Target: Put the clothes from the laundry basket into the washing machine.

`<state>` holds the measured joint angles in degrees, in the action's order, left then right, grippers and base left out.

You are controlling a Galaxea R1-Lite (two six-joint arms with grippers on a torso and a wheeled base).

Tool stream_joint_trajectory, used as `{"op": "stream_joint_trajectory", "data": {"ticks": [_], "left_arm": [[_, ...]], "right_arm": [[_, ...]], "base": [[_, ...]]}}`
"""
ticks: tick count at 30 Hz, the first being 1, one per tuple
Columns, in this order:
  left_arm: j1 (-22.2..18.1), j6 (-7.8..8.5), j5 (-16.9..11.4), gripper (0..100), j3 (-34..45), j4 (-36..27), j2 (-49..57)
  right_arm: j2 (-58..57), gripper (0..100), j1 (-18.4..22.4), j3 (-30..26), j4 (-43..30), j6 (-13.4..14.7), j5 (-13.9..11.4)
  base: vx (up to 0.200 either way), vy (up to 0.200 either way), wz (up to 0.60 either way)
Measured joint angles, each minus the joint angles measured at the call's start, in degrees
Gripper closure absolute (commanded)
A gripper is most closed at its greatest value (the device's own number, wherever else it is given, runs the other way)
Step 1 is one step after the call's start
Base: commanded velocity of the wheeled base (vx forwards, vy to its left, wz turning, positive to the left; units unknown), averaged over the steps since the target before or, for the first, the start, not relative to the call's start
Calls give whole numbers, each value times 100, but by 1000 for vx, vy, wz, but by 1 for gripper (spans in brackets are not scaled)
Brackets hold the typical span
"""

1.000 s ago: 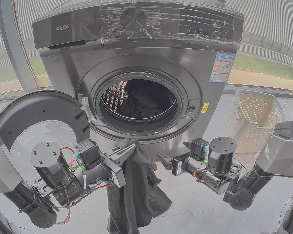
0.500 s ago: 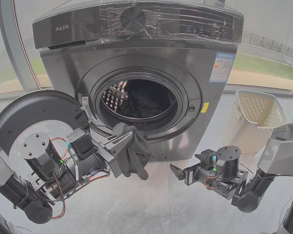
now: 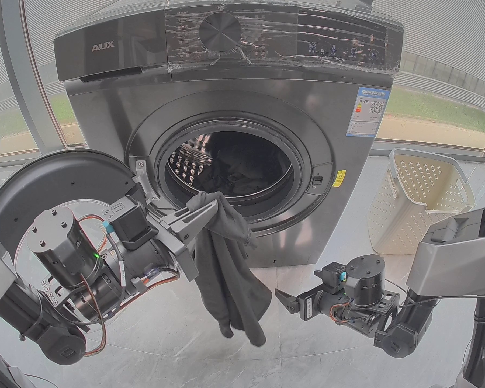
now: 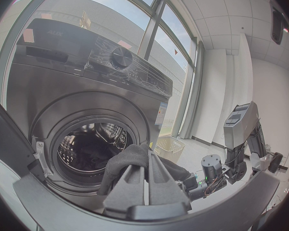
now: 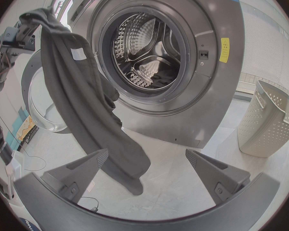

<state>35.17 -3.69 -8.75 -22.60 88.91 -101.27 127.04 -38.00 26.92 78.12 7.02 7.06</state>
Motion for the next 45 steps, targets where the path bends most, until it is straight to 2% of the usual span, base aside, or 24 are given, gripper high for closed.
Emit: {"op": "stream_joint_trajectory", "data": {"ticks": [5,15,21,26,38,45], "left_arm": [[-6,2,-2,100,-22,2,24],[-17,4,-5,100,-107,2,107],[-22,11,-11,100,-145,2,174],[-26,11,-16,100,-165,2,234],[-37,6,-112,100,-206,0,328],[-37,11,-110,100,-199,2,330]], "right_arm": [[243,0,-52,117,73,0,-15],[653,0,-127,266,364,-84,-345],[885,0,-76,712,372,-188,-558],[1174,0,18,1197,394,-383,-761],[1519,0,107,1724,391,-451,-818],[1779,0,13,2189,525,-446,-867]], "base": [[0,0,0],[0,0,0],[0,0,0],[0,0,0],[0,0,0],[0,0,0]]}}
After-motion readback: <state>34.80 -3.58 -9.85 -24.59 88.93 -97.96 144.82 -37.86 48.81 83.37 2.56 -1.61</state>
